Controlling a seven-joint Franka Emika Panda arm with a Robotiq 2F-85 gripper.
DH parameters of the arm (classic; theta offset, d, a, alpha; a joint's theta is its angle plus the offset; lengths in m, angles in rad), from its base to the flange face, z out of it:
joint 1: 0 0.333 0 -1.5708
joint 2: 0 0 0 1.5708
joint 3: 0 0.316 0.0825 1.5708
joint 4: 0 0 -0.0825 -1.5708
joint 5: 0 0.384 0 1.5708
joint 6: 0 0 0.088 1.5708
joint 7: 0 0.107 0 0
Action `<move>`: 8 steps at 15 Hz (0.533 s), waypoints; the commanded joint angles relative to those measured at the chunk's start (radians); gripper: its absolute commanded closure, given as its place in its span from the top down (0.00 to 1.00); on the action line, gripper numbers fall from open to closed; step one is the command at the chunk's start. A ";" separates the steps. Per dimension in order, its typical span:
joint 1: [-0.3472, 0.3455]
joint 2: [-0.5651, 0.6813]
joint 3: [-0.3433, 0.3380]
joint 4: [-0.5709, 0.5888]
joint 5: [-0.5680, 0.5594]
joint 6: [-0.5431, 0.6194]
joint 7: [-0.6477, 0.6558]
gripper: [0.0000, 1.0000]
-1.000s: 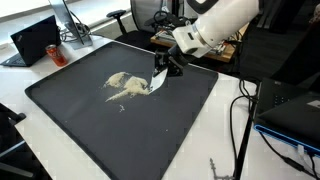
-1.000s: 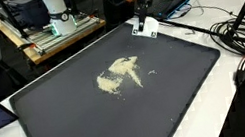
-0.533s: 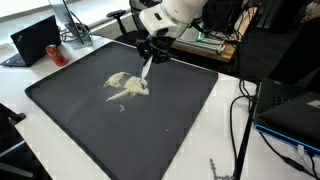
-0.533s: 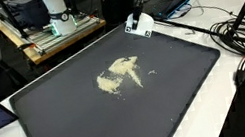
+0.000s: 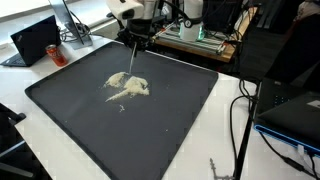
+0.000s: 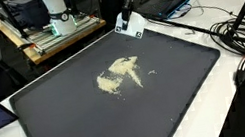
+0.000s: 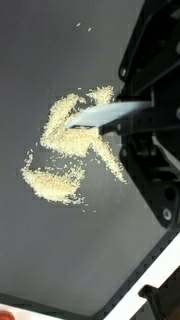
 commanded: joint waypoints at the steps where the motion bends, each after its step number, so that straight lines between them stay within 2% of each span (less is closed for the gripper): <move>1: -0.041 -0.034 -0.031 -0.008 0.126 0.023 -0.134 0.01; 8: -0.136 -0.006 -0.088 0.055 0.370 0.016 -0.301 0.01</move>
